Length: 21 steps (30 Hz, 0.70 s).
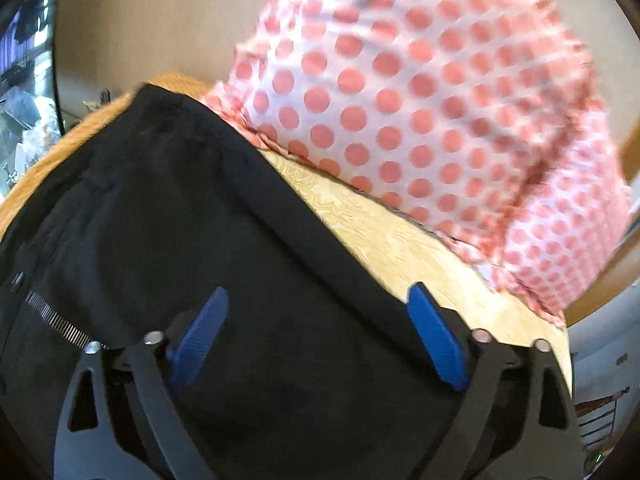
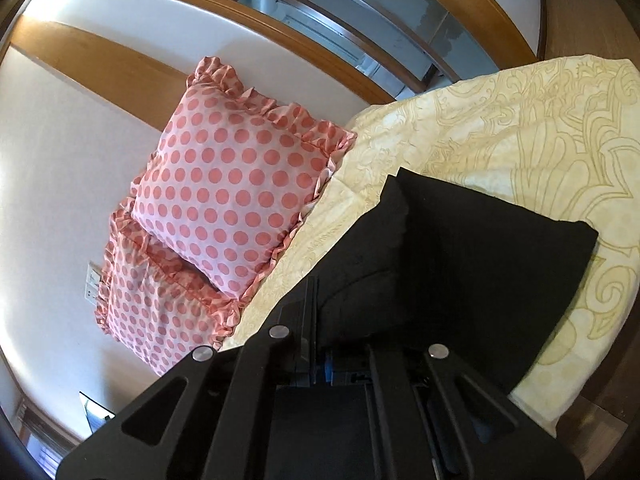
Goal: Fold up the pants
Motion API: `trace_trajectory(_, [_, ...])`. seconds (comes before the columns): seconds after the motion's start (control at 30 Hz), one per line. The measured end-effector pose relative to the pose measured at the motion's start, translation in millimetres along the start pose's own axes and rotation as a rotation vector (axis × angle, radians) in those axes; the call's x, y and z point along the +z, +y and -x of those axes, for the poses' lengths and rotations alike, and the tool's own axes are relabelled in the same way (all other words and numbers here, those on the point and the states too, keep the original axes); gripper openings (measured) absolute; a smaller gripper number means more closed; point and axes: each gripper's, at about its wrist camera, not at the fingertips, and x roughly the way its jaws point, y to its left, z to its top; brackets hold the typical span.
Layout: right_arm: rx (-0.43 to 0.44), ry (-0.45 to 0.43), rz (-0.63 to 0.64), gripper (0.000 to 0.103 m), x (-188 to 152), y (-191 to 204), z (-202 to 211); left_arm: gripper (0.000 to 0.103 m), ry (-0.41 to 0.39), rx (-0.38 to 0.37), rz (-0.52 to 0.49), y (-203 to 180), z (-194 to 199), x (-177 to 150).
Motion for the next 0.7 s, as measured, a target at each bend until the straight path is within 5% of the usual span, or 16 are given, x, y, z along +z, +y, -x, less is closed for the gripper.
trace_trajectory(0.17, [-0.004,0.008,0.013,0.003,0,1,-2,0.071,0.089,0.177,0.038,0,-59,41])
trace_trajectory(0.3, [-0.021,0.000,0.072,0.003,2,8,-5,0.019,0.109,0.229,0.129,24,-75,53])
trace_trajectory(0.4, [-0.024,-0.014,0.112,0.003,5,15,-6,0.014,0.086,0.197,0.149,37,-58,46])
trace_trajectory(0.5, [-0.009,-0.039,0.122,0.003,10,20,0,0.012,-0.009,0.146,0.120,43,0,24])
trace_trajectory(0.7, [-0.017,-0.086,0.128,0.003,19,14,18,0.014,-0.204,0.079,0.058,70,136,-81])
